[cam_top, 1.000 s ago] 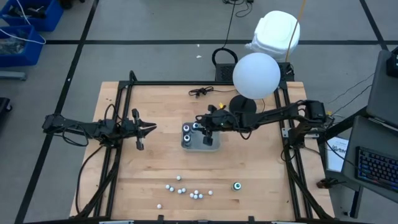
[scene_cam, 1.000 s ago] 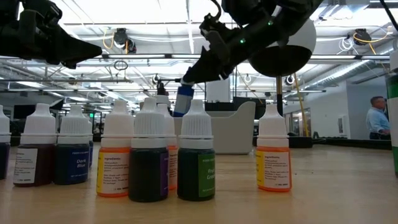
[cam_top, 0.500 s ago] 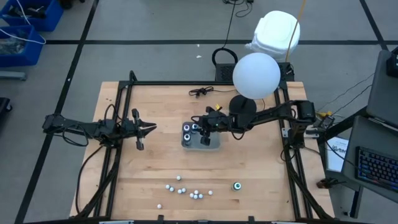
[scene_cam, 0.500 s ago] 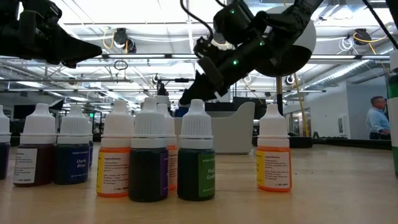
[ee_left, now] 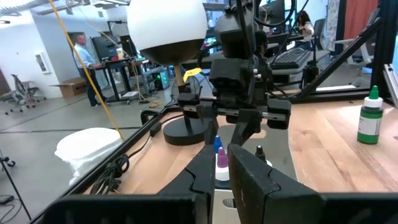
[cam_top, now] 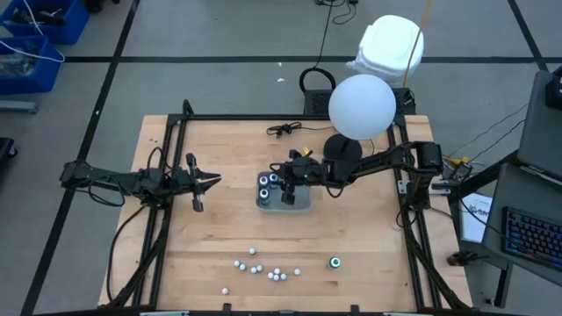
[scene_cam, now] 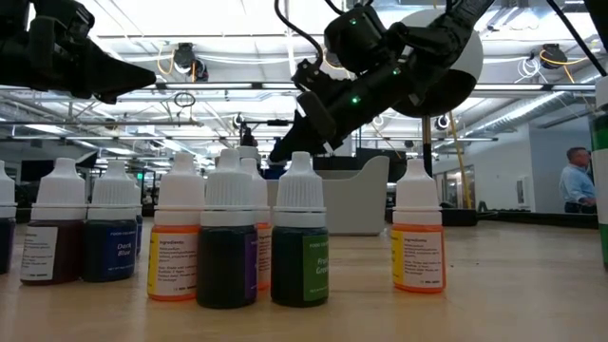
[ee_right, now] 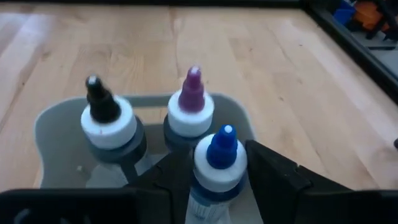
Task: Pick & Place food coloring
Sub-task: Put the large blue food coloring bottle into the gray bin, then put the large green food coloring bottle into the gray bin
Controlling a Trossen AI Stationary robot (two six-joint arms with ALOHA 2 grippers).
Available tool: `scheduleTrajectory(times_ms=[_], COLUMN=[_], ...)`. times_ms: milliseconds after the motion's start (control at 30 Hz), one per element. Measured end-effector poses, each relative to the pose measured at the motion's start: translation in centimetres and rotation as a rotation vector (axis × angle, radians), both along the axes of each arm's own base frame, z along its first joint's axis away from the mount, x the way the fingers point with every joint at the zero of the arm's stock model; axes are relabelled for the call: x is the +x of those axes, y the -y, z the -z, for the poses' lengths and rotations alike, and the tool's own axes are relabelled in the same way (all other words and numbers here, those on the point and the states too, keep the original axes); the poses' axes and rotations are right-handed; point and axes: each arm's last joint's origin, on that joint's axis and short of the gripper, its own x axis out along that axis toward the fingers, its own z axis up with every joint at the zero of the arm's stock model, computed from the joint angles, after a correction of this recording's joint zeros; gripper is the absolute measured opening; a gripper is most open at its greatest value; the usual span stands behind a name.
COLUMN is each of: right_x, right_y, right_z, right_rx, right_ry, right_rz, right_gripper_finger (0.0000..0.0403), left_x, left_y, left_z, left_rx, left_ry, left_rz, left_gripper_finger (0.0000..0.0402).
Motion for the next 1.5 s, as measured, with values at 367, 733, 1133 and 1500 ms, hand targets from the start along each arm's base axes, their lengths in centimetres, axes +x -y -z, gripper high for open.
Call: scheduleTrajectory(times_ms=[367,733,1133,1500], right_x=[0.0,-6.0,-16.4,-21.0], right_y=[-0.4,-6.5,-14.2,-15.5], right_z=[-1.4,-11.6,-14.4,-4.0], right_rx=[-0.01,-0.156,-0.117,-0.15], right_ry=[0.046,0.126,0.234,0.271], right_rz=[-0.01,-0.116,-0.248,-0.207], right_gripper_finger=[0.0206,0.021,0.0194,0.018], left_x=[0.0,0.0,0.0,0.0], left_y=[0.0,0.0,0.0,0.0], left_z=[0.0,0.0,0.0,0.0], left_rx=[0.0,0.005,0.006,0.004], left_ry=[0.0,-0.006,-0.001,0.0], left_rz=[0.001,0.0,0.001,0.0], left_gripper_finger=[0.0051,0.0051,0.0051,0.0051])
